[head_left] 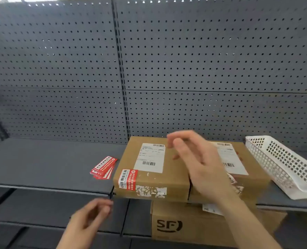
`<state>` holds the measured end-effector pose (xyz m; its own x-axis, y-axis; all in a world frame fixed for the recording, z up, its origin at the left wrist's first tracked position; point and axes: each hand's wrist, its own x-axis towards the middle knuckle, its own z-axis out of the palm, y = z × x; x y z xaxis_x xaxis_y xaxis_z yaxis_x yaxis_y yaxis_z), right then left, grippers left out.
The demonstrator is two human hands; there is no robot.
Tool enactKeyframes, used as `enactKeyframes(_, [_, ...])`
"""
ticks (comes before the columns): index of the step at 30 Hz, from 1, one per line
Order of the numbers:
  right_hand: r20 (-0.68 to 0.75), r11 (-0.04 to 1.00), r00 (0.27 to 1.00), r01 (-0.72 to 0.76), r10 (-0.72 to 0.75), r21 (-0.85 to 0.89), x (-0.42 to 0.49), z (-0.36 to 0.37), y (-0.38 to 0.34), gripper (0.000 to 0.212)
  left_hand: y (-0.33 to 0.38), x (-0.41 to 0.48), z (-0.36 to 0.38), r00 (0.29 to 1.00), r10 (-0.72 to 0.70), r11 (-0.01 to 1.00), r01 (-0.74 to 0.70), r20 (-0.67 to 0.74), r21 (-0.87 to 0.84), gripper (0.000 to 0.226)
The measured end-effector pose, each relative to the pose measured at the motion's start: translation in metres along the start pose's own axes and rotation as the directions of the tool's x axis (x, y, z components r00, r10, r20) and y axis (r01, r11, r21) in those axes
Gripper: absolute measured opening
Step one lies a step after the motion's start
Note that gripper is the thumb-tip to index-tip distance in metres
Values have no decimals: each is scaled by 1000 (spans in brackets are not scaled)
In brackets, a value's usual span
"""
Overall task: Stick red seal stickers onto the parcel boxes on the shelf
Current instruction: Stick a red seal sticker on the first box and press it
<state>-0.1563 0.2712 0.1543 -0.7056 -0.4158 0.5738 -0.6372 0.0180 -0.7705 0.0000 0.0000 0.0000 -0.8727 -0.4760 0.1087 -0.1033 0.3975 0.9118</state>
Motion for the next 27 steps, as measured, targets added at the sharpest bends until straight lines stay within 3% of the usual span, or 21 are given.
enactKeyframes(2, [63,966,983,-159,175,-206,2,26,26,29,12,24,-4,988,153,985,-151,-21,78,12])
enactKeyframes(5, [172,883,946,-177,274,-434,-9,59,80,45,30,58,0,942,336,913,-330,17,241,15])
enactKeyframes(10, [172,752,921,-165,348,-639,-17,75,120,58,20,106,8,893,365,778,-449,265,439,53])
enactKeyframes(15, [131,683,932,-149,339,-715,-22,80,133,58,16,131,17,864,357,705,-498,354,504,66])
enactKeyframes(22, [103,661,943,-141,316,-737,-21,63,137,55,17,141,29,840,402,711,-537,363,455,63])
enactKeyframes(27, [92,644,942,-148,323,-751,-21,46,148,68,22,144,42,835,381,727,-536,396,430,71])
